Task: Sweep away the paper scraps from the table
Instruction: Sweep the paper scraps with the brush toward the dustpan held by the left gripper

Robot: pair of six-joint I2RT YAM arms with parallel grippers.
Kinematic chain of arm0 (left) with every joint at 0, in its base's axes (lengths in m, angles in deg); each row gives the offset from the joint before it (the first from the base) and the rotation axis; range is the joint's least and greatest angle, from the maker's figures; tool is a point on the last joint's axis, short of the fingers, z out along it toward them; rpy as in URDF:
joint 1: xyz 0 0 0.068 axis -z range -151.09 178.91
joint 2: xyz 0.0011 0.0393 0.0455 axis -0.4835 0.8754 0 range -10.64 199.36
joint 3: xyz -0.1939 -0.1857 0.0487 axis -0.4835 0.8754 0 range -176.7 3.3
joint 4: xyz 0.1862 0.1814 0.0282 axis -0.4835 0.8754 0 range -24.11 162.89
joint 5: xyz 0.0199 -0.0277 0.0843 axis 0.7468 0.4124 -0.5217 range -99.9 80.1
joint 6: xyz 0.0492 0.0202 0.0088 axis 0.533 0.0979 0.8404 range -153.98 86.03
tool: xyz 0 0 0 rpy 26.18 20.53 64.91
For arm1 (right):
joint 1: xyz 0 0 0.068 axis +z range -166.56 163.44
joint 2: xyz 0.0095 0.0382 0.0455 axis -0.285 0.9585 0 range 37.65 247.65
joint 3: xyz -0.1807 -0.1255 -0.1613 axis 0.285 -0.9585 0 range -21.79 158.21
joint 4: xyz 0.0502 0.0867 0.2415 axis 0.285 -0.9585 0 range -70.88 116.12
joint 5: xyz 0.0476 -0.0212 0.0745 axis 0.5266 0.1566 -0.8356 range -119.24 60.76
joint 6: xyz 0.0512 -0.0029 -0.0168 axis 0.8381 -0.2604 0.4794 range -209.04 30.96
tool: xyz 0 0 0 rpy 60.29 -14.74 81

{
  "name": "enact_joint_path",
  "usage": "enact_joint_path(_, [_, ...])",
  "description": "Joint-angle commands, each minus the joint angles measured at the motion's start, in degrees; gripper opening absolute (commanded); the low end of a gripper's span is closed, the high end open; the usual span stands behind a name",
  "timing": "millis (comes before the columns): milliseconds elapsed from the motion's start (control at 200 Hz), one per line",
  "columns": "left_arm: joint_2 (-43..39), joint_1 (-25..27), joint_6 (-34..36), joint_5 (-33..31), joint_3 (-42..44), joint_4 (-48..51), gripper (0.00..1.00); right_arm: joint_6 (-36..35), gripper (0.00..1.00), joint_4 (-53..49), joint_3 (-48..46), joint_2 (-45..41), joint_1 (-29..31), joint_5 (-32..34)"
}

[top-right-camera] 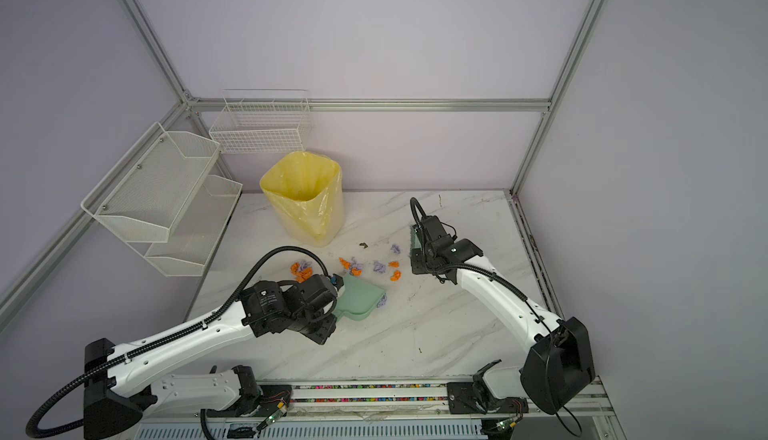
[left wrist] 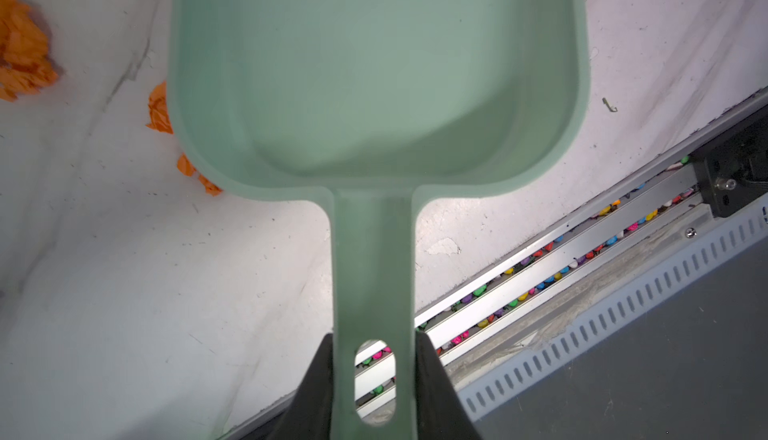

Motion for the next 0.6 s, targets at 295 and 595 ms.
enact_joint_path(295, [3.5, 7.5, -9.3, -1.3, 3.8, -4.0, 0.0, -2.7, 0.0, -1.7, 3.8, 0.5, 4.6, 5.1])
enact_joint_path(595, [3.9, 8.1, -9.4, -1.7, 5.3, -5.2, 0.0, -4.6, 0.0, 0.9, 3.3, 4.1, 5.0, 6.9])
